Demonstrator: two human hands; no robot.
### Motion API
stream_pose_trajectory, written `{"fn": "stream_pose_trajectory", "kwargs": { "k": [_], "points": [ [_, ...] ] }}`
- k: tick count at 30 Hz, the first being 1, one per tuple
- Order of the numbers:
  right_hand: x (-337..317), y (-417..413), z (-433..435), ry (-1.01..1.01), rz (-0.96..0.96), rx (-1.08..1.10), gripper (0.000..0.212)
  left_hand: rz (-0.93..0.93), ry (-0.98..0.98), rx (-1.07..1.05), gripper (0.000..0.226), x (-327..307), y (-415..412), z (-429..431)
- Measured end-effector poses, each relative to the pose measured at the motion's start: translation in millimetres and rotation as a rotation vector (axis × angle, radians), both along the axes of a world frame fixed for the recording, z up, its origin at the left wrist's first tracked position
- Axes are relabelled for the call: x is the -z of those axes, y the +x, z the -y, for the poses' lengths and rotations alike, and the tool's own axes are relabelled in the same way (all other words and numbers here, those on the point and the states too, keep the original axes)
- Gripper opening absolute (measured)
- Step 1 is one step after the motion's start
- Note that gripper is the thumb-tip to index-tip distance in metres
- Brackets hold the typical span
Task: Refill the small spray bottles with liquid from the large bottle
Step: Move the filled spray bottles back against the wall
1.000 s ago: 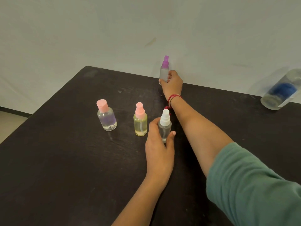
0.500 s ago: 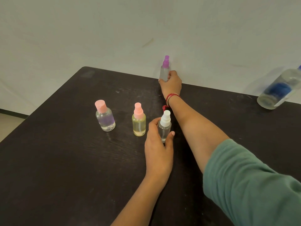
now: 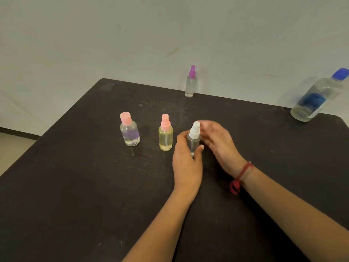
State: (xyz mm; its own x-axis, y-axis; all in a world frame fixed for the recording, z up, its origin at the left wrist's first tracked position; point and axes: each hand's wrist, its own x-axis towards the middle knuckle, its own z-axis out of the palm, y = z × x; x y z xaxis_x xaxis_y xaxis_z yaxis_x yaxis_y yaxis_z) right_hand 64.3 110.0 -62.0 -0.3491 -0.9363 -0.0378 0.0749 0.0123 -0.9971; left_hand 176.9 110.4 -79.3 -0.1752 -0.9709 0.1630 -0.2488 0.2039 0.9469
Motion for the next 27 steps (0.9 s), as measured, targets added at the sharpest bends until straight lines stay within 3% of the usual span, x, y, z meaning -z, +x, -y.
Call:
{"fn": "stream_pose_trajectory", "kwargs": {
  "k": [4,7,14,18,22,24,27],
  "points": [
    [4,22,-31,-0.015,-0.175,-0.091,0.052,-0.062,0.017,0.005,0.034,-3,1,-4],
    [10,27,-29,-0.025,-0.206,-0.002,0.041,-0.018,0.010,0.006,0.036,-4,2,-5],
    [16,33,-29,-0.049,-0.338,0.130,0.034,0.214,0.036,0.157,0.078,-1,17,-12],
    [16,37,-26,-0.050,-0.381,0.196,0.034,0.368,-0.285,0.095,0.064,-11,35,-17],
    [21,34,-20,-0.033,-0.394,0.260,0.031,0.265,-0.678,-0.146,0.048,-16,47,-7],
    [23,33,-15,-0.026,-0.412,0.277,0.031,0.177,-0.583,-0.269,0.053,-13,49,1],
    [22,31,-4,-0.023,-0.430,0.319,0.034,0.081,-0.279,-0.303,0.072,-8,47,14]
  ]
}}
